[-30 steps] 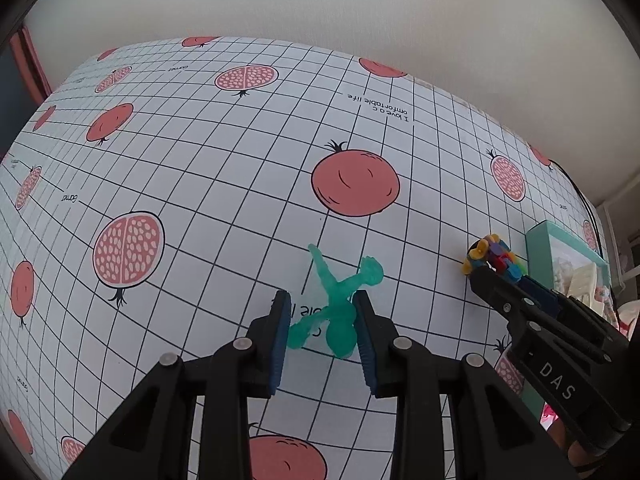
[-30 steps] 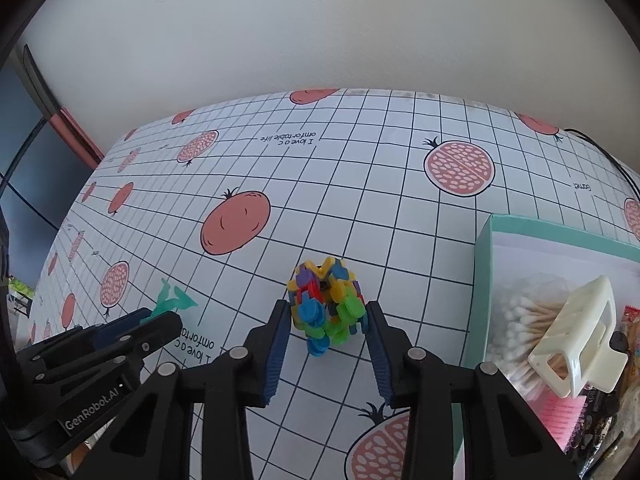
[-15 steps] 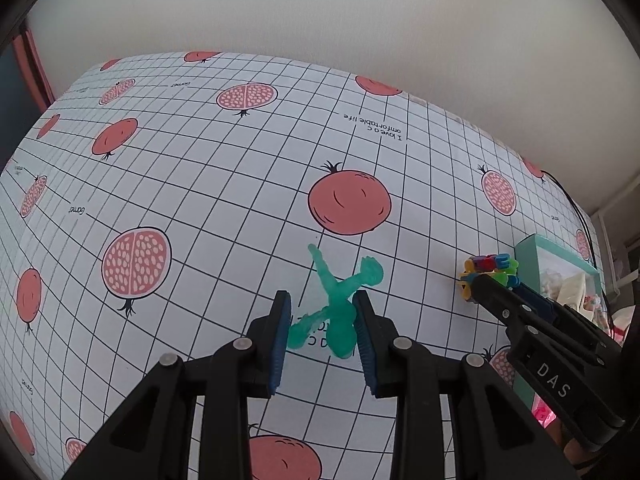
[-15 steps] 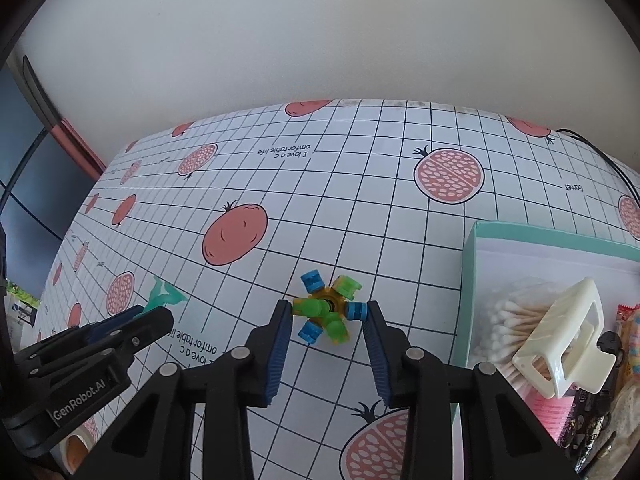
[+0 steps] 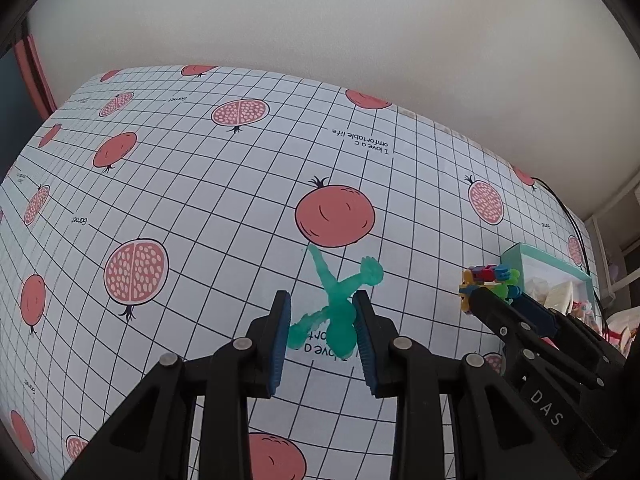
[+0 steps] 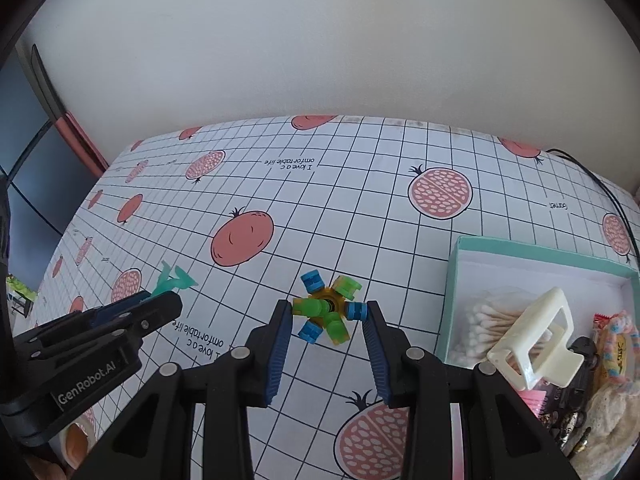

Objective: Organize objects
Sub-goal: 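Carry the green figure with the left tool while the right tool carries the block toy over the tray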

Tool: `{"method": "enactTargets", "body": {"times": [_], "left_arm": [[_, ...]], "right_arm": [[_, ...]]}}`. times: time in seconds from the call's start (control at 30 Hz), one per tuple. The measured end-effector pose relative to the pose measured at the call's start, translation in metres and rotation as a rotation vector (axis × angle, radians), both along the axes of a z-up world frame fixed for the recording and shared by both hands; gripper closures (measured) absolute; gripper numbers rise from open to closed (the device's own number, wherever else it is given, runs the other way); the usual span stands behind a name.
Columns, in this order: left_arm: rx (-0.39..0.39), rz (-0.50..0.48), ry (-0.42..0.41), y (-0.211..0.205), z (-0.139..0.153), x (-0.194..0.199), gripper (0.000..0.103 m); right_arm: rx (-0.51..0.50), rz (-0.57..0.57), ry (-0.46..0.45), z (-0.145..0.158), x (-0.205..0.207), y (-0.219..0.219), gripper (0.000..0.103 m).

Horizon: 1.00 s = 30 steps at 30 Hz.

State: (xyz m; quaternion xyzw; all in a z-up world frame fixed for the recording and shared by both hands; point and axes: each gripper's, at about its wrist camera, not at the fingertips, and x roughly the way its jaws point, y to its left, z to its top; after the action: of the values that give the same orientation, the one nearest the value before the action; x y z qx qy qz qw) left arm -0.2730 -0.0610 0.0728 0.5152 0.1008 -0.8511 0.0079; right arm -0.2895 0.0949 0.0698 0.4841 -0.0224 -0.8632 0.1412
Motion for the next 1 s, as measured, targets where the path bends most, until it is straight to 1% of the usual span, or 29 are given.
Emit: {"method": "enactTargets", "body": {"times": [0.3, 0.43, 0.57, 0.7, 0.8, 1.0], "left_arm": [[-0.025, -0.038, 0.058, 0.03, 0.034, 0.01, 0.07], [-0.022, -0.071, 0.086, 0.053, 0.053, 0.019, 0.07], [-0.005, -0.108, 0.107, 0.078, 0.069, 0.033, 0.07], [-0.037, -0.159, 0.114, 0.104, 0.077, 0.048, 0.07], [-0.052, -0.174, 0.129, 0.113, 0.086, 0.058, 0.07], [-0.037, -0.203, 0.177, 0.126, 0.104, 0.079, 0.07]], "right_arm": [[0.031, -0.027, 0.037, 0.037, 0.027, 0.034, 0.064], [0.058, -0.059, 0.051, 0.053, 0.043, 0.061, 0.064], [0.06, -0.109, 0.054, 0.069, 0.061, 0.094, 0.064], [0.064, -0.155, 0.057, 0.081, 0.081, 0.125, 0.064], [0.08, -0.181, 0.063, 0.089, 0.096, 0.143, 0.064], [0.07, -0.235, 0.079, 0.102, 0.121, 0.178, 0.064]]}}
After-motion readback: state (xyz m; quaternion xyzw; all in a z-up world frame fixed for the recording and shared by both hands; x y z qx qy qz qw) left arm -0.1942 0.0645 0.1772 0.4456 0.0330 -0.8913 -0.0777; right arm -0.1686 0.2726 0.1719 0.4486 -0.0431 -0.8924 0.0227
